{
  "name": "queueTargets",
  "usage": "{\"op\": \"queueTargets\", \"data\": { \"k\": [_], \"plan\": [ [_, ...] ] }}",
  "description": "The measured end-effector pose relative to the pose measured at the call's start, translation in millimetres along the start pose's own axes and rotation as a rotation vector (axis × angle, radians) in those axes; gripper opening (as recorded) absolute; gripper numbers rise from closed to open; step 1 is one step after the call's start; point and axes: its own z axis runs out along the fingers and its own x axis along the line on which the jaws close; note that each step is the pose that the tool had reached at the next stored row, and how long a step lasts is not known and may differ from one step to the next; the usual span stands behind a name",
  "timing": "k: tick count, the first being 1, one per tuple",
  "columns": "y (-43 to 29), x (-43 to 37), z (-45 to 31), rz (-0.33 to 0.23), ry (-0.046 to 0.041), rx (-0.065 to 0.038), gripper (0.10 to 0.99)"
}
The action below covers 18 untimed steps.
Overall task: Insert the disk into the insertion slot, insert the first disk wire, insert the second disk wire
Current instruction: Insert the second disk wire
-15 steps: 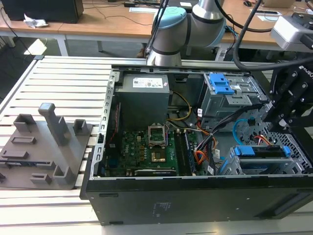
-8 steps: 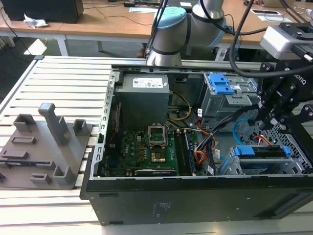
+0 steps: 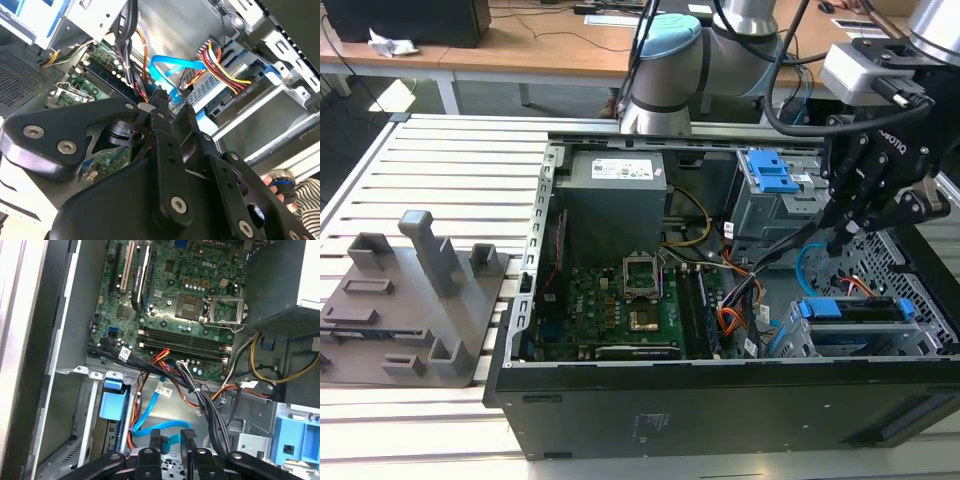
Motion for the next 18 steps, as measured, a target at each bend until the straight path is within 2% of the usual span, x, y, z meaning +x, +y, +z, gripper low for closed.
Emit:
{"op": "queueTargets", "data": {
  "k": [2,4,5,6,8,11,16,17,18],
  "plan": [
    [-0.4,-2.6,2.2,-0.014,0.0070,-0.001,0.302],
    [-0.5,-3.1,3.7,-0.030,0.0213,-0.004,0.302],
    [-0.6,-3.1,4.4,-0.037,0.0310,-0.006,0.302],
    [-0.7,-3.1,5.6,-0.048,0.0467,-0.010,0.302],
    [-0.9,-3.2,9.0,-0.061,0.0595,-0.012,0.302],
    [-2.3,-4.0,15.0,-0.071,0.0656,-0.013,0.302],
    [-2.3,-3.9,15.3,-0.071,0.0669,-0.013,0.302],
    [-2.3,-3.9,15.2,-0.071,0.0670,-0.013,0.286],
    [-2.3,-3.9,15.2,-0.071,0.0671,-0.013,0.220]
  ]
}}
